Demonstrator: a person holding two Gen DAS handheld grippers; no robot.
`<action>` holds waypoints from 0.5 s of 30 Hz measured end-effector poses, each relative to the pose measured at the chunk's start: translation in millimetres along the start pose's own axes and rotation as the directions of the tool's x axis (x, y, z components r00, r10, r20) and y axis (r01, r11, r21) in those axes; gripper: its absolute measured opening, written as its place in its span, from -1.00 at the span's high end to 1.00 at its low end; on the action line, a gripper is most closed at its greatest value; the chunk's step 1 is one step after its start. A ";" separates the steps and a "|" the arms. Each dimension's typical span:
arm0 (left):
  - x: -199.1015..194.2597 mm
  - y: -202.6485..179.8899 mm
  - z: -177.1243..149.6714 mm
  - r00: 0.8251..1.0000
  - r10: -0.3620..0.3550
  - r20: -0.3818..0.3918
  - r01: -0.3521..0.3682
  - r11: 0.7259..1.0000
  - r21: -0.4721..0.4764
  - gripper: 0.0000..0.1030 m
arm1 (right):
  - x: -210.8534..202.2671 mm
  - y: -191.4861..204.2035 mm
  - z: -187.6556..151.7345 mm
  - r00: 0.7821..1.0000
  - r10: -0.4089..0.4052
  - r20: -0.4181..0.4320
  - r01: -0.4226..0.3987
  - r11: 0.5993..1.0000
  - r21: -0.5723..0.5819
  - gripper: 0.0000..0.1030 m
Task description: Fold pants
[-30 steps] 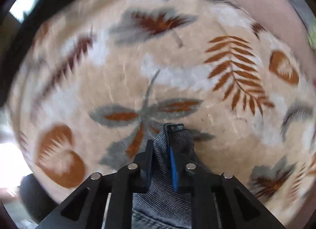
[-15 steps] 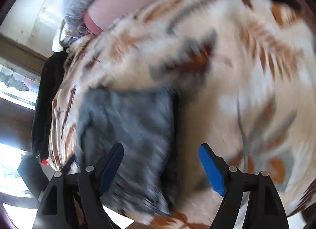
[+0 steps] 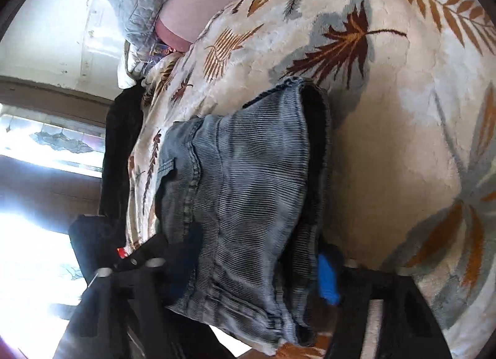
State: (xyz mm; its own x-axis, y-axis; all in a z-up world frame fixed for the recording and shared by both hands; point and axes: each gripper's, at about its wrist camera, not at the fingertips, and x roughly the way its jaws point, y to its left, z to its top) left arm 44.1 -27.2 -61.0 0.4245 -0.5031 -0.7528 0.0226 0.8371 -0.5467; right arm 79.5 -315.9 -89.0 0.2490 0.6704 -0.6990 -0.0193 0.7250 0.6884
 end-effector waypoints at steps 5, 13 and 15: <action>8.9 -15.0 0.3 0.995 0.103 -0.013 -0.101 0.991 0.086 -0.64 | 6.6 -8.6 -1.0 1.000 -0.004 -0.013 0.004 1.000 0.022 0.00; -2.2 -32.8 -5.5 0.980 0.192 0.047 -0.197 0.960 0.201 0.03 | -13.7 42.4 -13.1 0.989 -0.126 0.073 0.137 0.977 -0.165 0.57; -9.3 -38.9 -6.1 0.977 0.200 0.076 -0.212 0.952 0.222 0.11 | -22.8 57.7 -16.4 0.987 -0.124 0.098 0.141 0.971 -0.194 0.63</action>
State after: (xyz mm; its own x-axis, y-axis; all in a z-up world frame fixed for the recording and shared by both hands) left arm 33.7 -56.4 -34.9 0.4881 -0.3075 -0.8168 0.1326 0.9512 -0.2788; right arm 56.8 -286.7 -36.5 0.3434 0.5568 -0.7564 -0.1712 0.8289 0.5325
